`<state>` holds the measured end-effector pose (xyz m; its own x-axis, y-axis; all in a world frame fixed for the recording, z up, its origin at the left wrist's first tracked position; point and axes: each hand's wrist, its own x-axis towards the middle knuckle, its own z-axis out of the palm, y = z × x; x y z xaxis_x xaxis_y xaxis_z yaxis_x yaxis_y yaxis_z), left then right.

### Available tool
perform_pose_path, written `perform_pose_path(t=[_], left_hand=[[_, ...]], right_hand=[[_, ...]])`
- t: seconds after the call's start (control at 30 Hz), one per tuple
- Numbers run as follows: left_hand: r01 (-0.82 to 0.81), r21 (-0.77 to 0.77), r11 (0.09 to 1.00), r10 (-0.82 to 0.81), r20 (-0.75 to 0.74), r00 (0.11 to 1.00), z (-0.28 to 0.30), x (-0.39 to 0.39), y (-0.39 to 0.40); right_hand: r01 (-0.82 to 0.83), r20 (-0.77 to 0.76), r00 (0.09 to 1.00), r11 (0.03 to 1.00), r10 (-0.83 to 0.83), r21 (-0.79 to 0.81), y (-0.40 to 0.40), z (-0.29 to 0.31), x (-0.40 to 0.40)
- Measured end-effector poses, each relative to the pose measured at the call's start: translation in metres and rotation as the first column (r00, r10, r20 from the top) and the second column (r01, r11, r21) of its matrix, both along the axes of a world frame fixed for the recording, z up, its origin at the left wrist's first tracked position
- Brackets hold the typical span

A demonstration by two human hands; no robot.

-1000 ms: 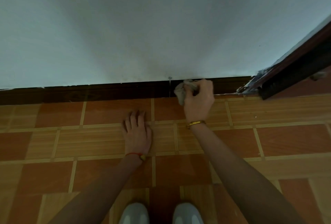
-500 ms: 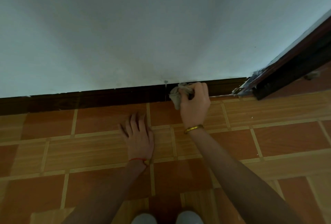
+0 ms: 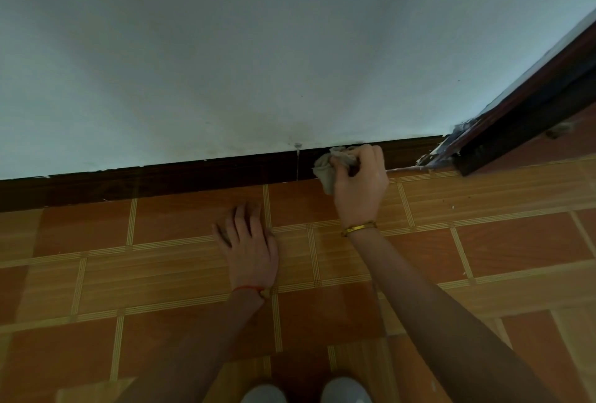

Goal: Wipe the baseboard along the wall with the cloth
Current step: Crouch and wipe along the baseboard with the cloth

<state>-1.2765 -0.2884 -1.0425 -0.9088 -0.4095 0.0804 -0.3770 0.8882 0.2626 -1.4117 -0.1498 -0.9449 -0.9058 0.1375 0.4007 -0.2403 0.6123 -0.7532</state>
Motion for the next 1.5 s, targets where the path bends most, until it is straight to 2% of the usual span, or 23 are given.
perform_pose_path(t=[0.13, 0.17, 0.27, 0.43, 0.53, 0.6, 0.7, 0.77, 0.87, 0.97, 1.03, 1.13, 1.27, 1.33, 1.4, 1.5], left_hand=[[0.002, 0.004, 1.000, -0.002, -0.007, 1.000, 0.000, 0.000, 0.000], [-0.001, 0.007, 1.000, 0.001, -0.006, 1.000, 0.000, 0.000, 0.000], [-0.008, 0.007, 1.000, 0.008, 0.008, 1.000, 0.001, -0.001, 0.001], [-0.003, 0.002, 1.000, 0.003, 0.021, 1.000, 0.000, -0.001, 0.002], [0.004, 0.015, 1.000, -0.004, 0.001, 1.000, -0.001, -0.001, -0.001], [0.001, 0.025, 1.000, -0.001, -0.011, 1.000, -0.001, 0.000, -0.001], [0.003, 0.021, 1.000, -0.002, -0.014, 1.000, 0.001, 0.000, -0.001], [0.003, 0.012, 1.000, -0.003, -0.011, 1.000, 0.001, 0.000, -0.001], [-0.005, 0.014, 1.000, 0.005, -0.006, 1.000, 0.001, -0.001, 0.001], [-0.008, 0.005, 1.000, 0.008, 0.003, 1.000, 0.001, -0.001, 0.001], [0.003, 0.007, 1.000, -0.003, -0.001, 1.000, 0.000, -0.001, 0.000], [0.013, 0.010, 1.000, -0.013, -0.018, 1.000, 0.001, 0.000, -0.001], [0.017, 0.010, 1.000, -0.017, -0.008, 1.000, 0.003, -0.002, 0.000], [0.014, 0.009, 1.000, -0.014, 0.007, 1.000, 0.003, -0.002, 0.000], [0.003, 0.003, 1.000, -0.003, 0.021, 1.000, 0.003, -0.002, 0.000], [-0.003, -0.002, 1.000, 0.003, 0.021, 1.000, 0.004, -0.003, 0.001]], right_hand=[[0.306, 0.022, 0.952, 0.951, -0.305, -0.053, 0.037, 0.008, -0.018], [0.337, 0.027, 0.941, 0.940, -0.336, -0.056, 0.045, 0.009, -0.022], [0.259, 0.032, 0.965, 0.966, -0.259, -0.009, 0.042, 0.009, -0.021], [-0.046, 0.032, 0.998, 0.999, 0.045, 0.024, -0.001, -0.002, 0.002], [-0.115, 0.023, 0.993, 0.993, 0.114, 0.034, -0.001, -0.003, 0.002], [-0.045, 0.019, 0.999, 0.998, 0.045, 0.040, 0.015, 0.000, -0.004], [0.233, 0.040, 0.972, 0.972, -0.233, -0.013, 0.048, 0.008, -0.021], [0.334, 0.028, 0.943, 0.941, -0.333, -0.050, 0.062, 0.013, -0.030], [0.263, 0.041, 0.964, 0.965, -0.263, 0.003, 0.057, 0.013, -0.027], [0.021, 0.020, 1.000, 0.998, -0.022, 0.060, 0.029, 0.007, -0.011], [-0.074, -0.006, 0.997, 0.995, 0.074, 0.067, 0.015, 0.004, -0.004], [-0.037, -0.020, 0.999, 0.999, 0.037, 0.025, 0.018, 0.008, -0.008], [0.270, 0.004, 0.963, 0.963, -0.270, -0.020, 0.059, 0.012, -0.027], [0.345, 0.028, 0.939, 0.937, -0.344, -0.051, 0.074, 0.013, -0.035], [0.332, 0.023, 0.943, 0.943, -0.332, -0.035, 0.074, 0.012, -0.036], [0.203, 0.002, 0.979, 0.979, -0.203, 0.016, 0.053, 0.007, -0.026]])
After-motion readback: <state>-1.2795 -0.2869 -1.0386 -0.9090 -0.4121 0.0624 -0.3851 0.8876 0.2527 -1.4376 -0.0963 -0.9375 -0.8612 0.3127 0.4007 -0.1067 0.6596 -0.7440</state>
